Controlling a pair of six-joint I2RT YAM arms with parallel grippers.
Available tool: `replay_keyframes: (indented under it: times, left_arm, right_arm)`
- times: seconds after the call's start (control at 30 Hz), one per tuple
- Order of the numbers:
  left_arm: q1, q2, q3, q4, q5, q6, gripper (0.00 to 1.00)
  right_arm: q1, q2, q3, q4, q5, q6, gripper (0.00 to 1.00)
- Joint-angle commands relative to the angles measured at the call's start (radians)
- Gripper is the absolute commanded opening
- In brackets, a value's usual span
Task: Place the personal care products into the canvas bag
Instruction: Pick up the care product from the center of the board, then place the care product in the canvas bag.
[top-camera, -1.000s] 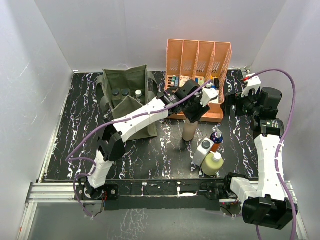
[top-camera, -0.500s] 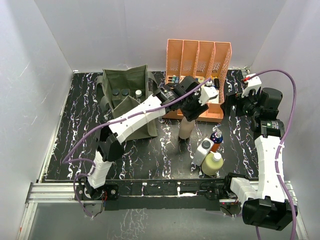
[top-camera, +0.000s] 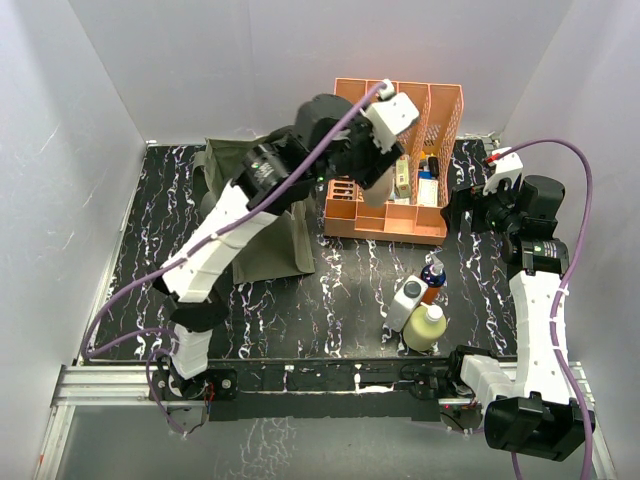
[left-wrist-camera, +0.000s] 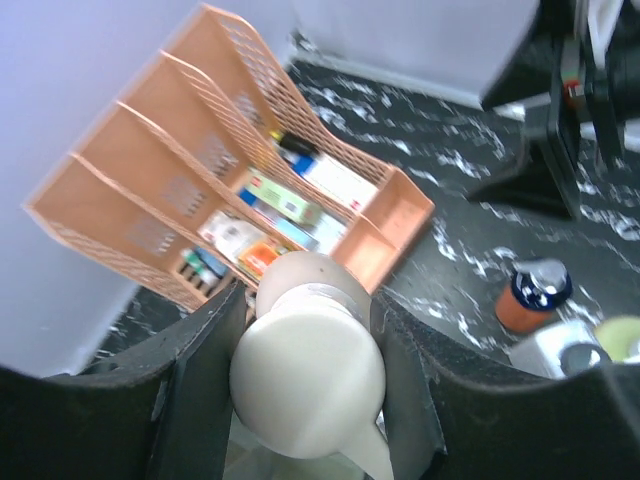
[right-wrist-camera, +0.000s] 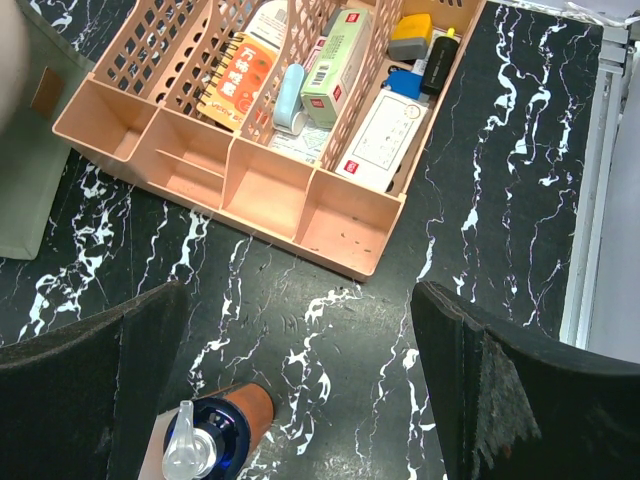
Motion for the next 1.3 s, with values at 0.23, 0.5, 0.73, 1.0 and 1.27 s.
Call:
replay_keyframes:
  times: [0.23,0.5,0.73,1.0,1.27]
  left_arm:
    - [-0.001,-0.091,0.246,0.183,-0.334,0.103,0.00]
    - [-0.001,-0.134,0.246,0.248,-0.508,0.223,0.00]
    - [0.001,-0.186,0.149,0.311,-0.622,0.330,0.00]
    - [0.051,-0.227,0.070,0.312,-0.631,0.339,0.00]
    - [0.226,-0.300,-0.039,0.215,-0.449,0.159,0.00]
  right_arm:
    - [-0.004,-0.002,-0.009,0.043,-0.018,-0.001,0.99]
    - [-0.004,-0.009,-0.030,0.054,-0.017,-0.002,0.99]
    - [-0.004,-0.013,-0.035,0.054,-0.015,-0.002,0.99]
    - [-0.005,-0.013,-0.042,0.058,-0.014,-0.004,0.99]
    - [-0.005,0.005,-0.025,0.054,-0.026,-0.004,0.99]
